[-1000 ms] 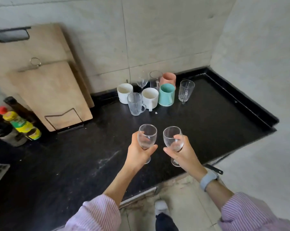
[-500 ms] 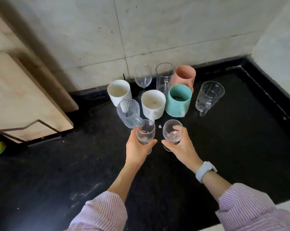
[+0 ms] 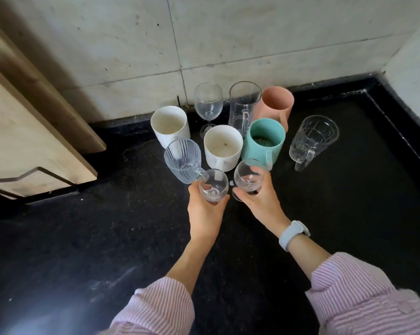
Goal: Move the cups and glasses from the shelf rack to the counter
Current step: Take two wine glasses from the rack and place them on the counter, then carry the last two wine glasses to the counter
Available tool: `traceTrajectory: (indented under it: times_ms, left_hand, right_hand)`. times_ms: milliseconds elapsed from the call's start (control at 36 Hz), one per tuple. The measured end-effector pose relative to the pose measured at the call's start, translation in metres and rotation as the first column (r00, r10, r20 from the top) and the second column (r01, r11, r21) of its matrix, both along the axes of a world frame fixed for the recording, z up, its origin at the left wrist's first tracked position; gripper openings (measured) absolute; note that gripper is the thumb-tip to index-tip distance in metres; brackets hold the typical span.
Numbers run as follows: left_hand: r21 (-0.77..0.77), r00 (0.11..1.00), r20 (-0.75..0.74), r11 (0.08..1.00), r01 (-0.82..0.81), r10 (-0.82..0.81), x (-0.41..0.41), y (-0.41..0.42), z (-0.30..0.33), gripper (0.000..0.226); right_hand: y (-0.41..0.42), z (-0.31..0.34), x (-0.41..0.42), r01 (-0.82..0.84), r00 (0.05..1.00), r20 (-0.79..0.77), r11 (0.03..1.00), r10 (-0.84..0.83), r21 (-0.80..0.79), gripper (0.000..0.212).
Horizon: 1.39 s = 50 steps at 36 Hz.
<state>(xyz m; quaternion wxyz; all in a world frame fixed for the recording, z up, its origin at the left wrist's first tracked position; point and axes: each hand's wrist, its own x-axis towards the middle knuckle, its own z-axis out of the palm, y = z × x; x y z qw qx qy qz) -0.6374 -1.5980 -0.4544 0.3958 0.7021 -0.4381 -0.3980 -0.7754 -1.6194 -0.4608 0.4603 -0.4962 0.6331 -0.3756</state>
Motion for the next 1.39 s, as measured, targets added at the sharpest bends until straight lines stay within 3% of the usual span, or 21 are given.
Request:
traceTrajectory:
  times_ms: [278,472,556,611,722,861,1000,1111,1222,1389]
  left_hand:
    - [0.002,0.998,0.053,1.000,0.019,-0.019,-0.001,0.002,0.001,0.061]
    - [0.129,0.922,0.331,0.978,0.166,-0.200,0.024,0.036,0.002,0.056]
    - [0.203,0.846,0.469,0.963,0.175,-0.253,0.050,0.062,0.003,0.049]
    - [0.234,0.776,0.565,0.956,0.174,-0.280,0.072,0.080,0.005,0.048]
    - [0.254,0.649,0.712,0.960,0.120,-0.269,0.122,0.120,0.018,0.046]
    - [0.261,0.576,0.797,0.964,-0.057,-0.182,0.185,0.190,0.049,0.043]
    - [0.161,0.534,0.845,0.942,-0.296,0.023,0.245,0.302,0.086,0.044]
    - [0.073,0.478,0.854,0.863,-0.500,0.205,0.276,0.423,0.114,0.041]
    - [0.035,0.388,0.858,0.716,-0.697,0.336,0.285,0.564,0.135,0.043]
    - [-0.037,0.206,0.854,0.451,-0.892,0.478,0.275,0.776,0.161,0.042]
  right_hand:
    - [0.007,0.006,0.000,0.001,1.000,-0.011,0.999,0.000,0.046,0.073]
    - [0.053,0.004,0.020,0.052,0.964,-0.266,0.979,0.003,0.197,0.058]
    - [0.080,0.006,0.040,-0.128,0.901,-0.387,0.973,0.195,0.192,0.047]
    - [0.092,0.010,0.056,-0.329,0.799,-0.483,0.933,0.358,0.147,0.044]
    - [0.105,0.025,0.095,-0.654,0.457,-0.704,0.742,0.544,0.149,0.047]
    - [0.132,0.051,0.156,-0.845,0.202,-0.783,0.509,0.588,0.164,0.047]
    - [0.199,0.084,0.239,-0.942,0.107,-0.782,0.315,0.614,0.118,0.047]
    - [0.291,0.108,0.302,-0.991,0.068,-0.775,0.135,0.628,0.022,0.046]
    - [0.412,0.129,0.352,-0.997,0.001,-0.761,-0.058,0.649,-0.051,0.046]
    - [0.601,0.153,0.405,-0.919,-0.172,-0.748,-0.378,0.641,-0.113,0.046]
